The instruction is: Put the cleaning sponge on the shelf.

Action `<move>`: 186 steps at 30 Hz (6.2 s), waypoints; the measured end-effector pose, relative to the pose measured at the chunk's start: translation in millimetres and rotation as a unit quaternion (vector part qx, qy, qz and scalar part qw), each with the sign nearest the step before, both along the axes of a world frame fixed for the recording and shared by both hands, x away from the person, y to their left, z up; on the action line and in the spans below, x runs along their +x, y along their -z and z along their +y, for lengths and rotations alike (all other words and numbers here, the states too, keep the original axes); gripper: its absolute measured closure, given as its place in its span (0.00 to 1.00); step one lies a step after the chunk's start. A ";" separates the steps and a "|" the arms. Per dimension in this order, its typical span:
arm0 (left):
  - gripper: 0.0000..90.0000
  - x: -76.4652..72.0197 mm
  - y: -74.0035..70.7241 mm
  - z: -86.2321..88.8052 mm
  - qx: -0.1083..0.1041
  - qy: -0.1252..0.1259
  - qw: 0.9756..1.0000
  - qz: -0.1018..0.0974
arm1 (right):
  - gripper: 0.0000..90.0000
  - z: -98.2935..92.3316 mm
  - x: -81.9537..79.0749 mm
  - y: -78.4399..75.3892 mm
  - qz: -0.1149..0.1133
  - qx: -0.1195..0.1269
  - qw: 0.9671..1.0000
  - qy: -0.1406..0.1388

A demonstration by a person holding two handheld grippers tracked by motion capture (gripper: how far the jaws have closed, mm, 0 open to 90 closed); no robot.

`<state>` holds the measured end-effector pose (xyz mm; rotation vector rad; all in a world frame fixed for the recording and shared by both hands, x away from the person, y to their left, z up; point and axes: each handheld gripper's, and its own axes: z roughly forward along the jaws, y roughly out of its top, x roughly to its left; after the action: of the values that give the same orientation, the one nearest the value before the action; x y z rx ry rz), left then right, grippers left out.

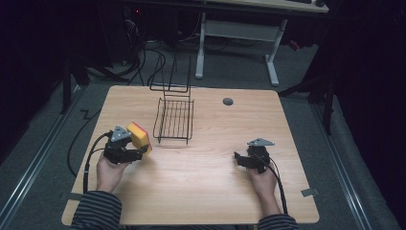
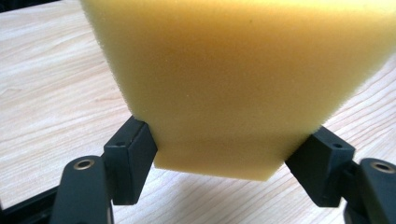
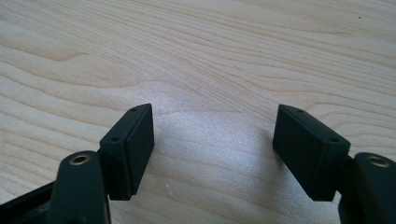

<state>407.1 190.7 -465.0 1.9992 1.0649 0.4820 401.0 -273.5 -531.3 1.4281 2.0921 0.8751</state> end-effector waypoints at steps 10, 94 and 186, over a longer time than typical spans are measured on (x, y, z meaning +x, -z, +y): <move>0.35 3.7 -13.0 -11.1 0.000 0.021 1.000 0.001 | 0.33 -0.2 0.0 0.0 0.000 -0.001 1.000 -0.001; 0.31 98.6 5.1 -106.4 0.056 0.007 0.998 0.013 | 0.33 -0.1 0.1 0.1 0.000 -0.001 1.000 0.000; 0.07 -29.3 -35.7 53.1 -0.089 -0.096 0.990 -0.043 | 0.33 0.1 -0.3 -0.1 0.000 -0.001 1.000 0.000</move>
<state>377.9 243.8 -429.3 1.7144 1.2096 0.5491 400.7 -273.4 -531.2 1.4269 2.0930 0.8742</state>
